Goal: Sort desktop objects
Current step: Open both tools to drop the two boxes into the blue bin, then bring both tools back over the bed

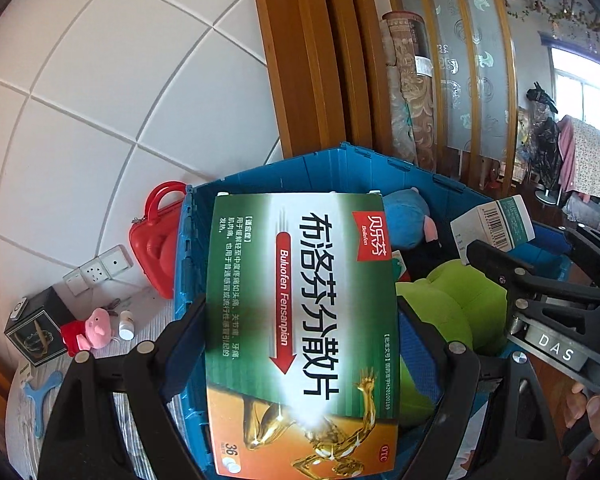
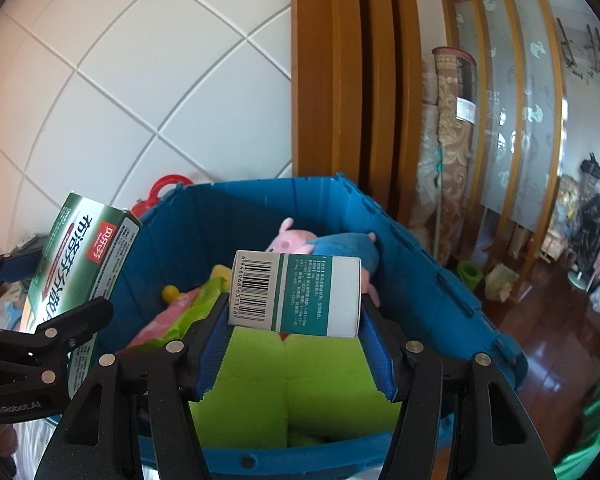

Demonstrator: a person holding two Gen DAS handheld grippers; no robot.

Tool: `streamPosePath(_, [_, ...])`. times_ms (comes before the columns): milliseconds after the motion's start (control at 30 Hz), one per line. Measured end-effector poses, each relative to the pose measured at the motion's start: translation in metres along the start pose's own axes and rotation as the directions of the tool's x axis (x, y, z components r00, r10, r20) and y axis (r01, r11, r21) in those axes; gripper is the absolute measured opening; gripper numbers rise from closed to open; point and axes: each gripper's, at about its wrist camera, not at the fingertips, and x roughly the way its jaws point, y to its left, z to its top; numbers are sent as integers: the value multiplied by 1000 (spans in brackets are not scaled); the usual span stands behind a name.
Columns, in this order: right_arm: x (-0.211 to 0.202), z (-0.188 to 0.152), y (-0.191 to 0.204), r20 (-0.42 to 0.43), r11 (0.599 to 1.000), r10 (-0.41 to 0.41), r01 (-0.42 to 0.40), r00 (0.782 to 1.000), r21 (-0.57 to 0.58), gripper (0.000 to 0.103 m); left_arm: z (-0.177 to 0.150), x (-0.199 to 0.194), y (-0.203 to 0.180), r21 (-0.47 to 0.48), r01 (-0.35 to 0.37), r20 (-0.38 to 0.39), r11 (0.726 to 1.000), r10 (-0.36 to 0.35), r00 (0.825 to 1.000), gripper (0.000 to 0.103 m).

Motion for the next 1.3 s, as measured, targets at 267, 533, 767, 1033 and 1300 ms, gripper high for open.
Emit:
streamPosePath(267, [20, -1, -5, -26, 999, 10, -11, 1000, -37, 60, 3, 21, -6, -39, -19, -15, 999, 19, 1000, 87])
streamPosePath(533, [37, 1, -5, -35, 998, 5, -7, 999, -60, 61, 8, 26, 0, -59, -63, 11, 996, 63, 998, 87])
streamPosePath(767, [45, 2, -4, -41, 997, -16, 13, 999, -72, 61, 7, 24, 2, -59, -58, 8, 997, 58, 998, 87])
streamPosePath(1033, [48, 1, -1, -46, 997, -36, 33, 998, -73, 88, 2, 19, 7, -72, -33, 12, 997, 34, 999, 87])
streamPosePath(1300, [37, 0, 4, -23, 996, -48, 46, 999, -78, 103, -5, 7, 16, -99, -26, 23, 995, 28, 999, 87])
